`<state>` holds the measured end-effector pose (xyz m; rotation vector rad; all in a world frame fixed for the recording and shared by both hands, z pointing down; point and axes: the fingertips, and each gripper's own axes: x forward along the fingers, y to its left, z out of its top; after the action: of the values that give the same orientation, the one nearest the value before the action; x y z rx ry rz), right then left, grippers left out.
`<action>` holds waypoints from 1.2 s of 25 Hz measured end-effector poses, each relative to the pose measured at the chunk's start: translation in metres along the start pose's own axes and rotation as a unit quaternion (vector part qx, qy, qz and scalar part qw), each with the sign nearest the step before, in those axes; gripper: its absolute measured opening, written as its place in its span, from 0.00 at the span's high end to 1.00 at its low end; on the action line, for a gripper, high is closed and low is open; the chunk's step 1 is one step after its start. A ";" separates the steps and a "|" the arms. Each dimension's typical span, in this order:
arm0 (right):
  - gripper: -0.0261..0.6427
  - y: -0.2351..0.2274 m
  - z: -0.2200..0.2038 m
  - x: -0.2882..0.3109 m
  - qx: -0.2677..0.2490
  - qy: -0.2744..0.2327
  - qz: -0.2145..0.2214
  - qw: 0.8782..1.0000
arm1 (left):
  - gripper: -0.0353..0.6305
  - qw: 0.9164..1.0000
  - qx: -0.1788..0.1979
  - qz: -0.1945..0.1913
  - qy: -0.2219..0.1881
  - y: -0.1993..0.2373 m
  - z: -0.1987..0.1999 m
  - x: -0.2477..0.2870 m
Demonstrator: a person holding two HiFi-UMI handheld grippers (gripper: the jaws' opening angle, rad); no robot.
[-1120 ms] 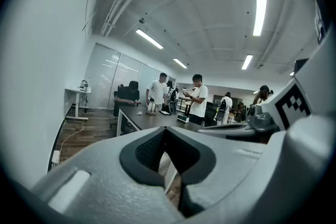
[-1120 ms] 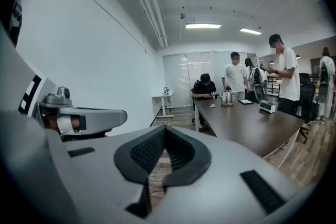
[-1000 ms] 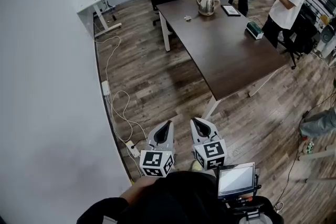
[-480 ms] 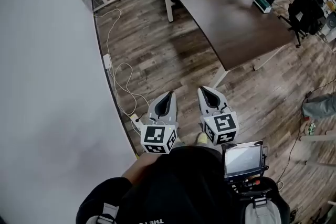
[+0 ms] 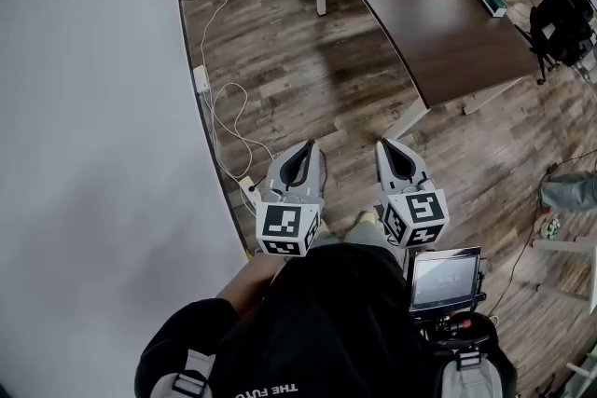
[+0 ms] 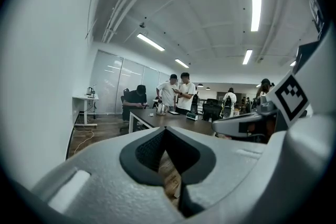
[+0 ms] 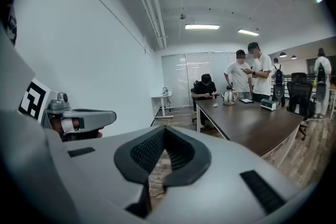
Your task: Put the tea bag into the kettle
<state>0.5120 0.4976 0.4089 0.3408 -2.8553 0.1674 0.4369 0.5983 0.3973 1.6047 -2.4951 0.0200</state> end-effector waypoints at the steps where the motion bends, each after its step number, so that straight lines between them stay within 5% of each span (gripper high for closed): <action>1: 0.95 0.004 -0.001 0.000 -0.001 0.002 0.000 1.000 | 0.94 1.000 -0.002 0.001 0.001 0.004 -0.001 -0.002; 16: 0.95 0.016 -0.005 -0.002 -0.025 0.003 -0.003 1.000 | 0.94 1.000 -0.006 -0.001 -0.027 0.017 0.000 -0.004; 30: 0.95 0.004 -0.007 0.027 -0.004 0.012 0.008 1.000 | 0.94 1.000 0.003 0.007 -0.009 0.026 0.005 0.017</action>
<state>0.4873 0.4967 0.4229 0.3131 -2.8351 0.1627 0.4062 0.5936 0.3975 1.5958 -2.5230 0.0141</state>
